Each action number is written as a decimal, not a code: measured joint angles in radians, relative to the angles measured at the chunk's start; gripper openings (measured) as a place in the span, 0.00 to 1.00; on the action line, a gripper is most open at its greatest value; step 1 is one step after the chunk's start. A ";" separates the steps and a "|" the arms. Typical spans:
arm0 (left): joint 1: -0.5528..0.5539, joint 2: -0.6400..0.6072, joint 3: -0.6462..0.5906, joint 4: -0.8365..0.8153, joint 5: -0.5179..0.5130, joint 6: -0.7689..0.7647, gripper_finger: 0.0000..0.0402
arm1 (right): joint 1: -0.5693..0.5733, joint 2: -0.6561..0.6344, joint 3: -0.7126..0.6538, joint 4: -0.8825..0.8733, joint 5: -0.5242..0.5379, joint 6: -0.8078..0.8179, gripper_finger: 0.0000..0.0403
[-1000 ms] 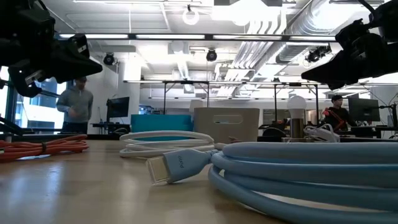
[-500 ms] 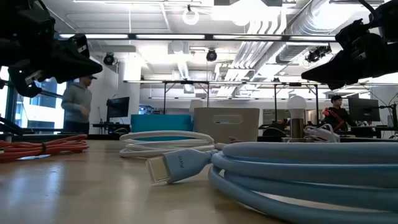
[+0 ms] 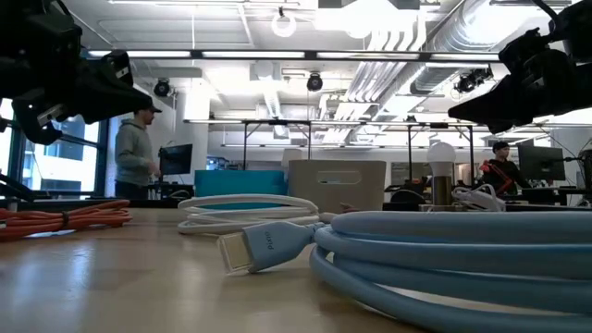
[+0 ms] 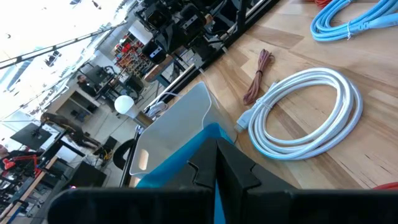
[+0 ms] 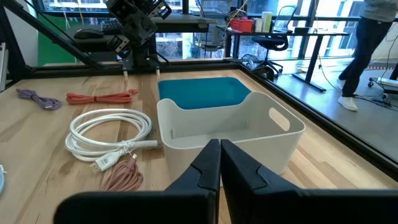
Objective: Pick & Place USB Port
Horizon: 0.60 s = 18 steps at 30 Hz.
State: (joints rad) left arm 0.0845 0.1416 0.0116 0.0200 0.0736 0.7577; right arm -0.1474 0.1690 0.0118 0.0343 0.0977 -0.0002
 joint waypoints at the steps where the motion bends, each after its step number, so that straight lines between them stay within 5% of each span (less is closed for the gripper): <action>1: 0.000 0.000 0.000 0.000 0.000 0.000 0.00 | 0.000 0.000 0.000 0.000 0.000 0.000 0.01; 18: 0.000 0.000 0.000 0.005 0.029 -0.042 0.00 | 0.000 0.000 -0.001 0.181 -0.053 0.088 0.01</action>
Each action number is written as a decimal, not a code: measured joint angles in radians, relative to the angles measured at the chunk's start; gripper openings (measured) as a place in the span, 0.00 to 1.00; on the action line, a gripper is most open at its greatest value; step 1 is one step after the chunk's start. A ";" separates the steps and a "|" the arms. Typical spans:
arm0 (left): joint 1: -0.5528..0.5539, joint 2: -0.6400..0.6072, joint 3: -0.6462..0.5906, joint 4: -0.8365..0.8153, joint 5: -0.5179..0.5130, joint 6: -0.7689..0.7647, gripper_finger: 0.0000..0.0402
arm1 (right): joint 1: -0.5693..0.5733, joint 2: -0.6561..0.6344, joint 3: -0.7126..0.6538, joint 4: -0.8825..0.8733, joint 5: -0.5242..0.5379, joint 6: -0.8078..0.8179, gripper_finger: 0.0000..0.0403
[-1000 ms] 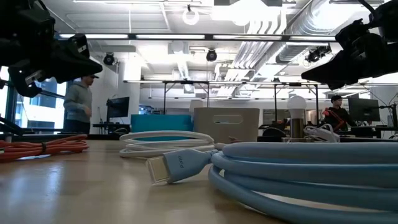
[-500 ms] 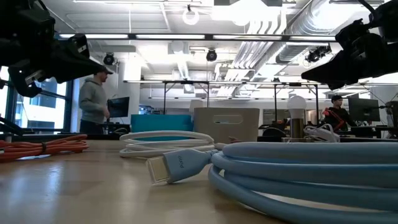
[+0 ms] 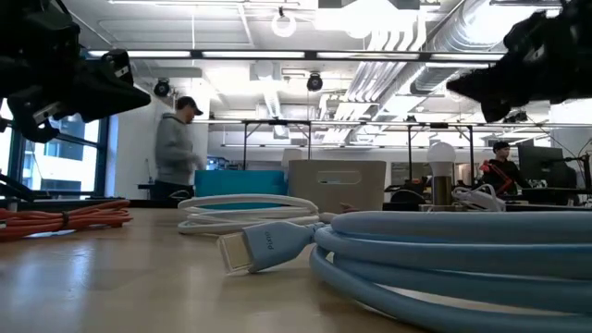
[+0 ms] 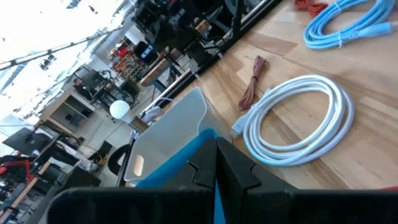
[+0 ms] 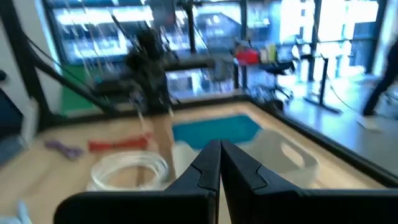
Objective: Pick & Place USB Port
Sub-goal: Put the pink charger cable into the blue bin
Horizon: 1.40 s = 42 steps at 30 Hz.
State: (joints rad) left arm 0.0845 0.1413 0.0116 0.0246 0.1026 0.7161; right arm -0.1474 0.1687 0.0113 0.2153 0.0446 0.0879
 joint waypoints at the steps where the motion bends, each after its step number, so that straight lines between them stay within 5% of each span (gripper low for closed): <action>1: 0.000 0.000 0.000 0.000 0.001 -0.047 0.00 | 0.000 0.000 0.000 0.008 -0.011 -0.001 0.01; 7: 0.000 0.000 0.000 0.000 0.000 -0.222 0.00 | 0.000 0.001 0.000 0.008 -0.013 -0.063 0.01; 23: 0.000 0.000 0.000 0.033 -0.119 -0.144 0.00 | 0.016 0.048 0.000 -0.019 0.066 -0.089 0.01; 30: 0.000 0.000 0.000 0.013 -0.265 -0.165 0.00 | 0.052 0.190 0.132 -0.087 0.110 -0.145 0.05; 42: 0.000 0.000 0.000 -0.014 -0.112 -0.196 0.00 | 0.198 0.621 0.500 -0.322 0.216 -0.177 0.18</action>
State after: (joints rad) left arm 0.0845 0.1417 0.0116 0.0109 -0.0090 0.5200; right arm 0.0506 0.7895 0.5109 -0.1071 0.2604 -0.0888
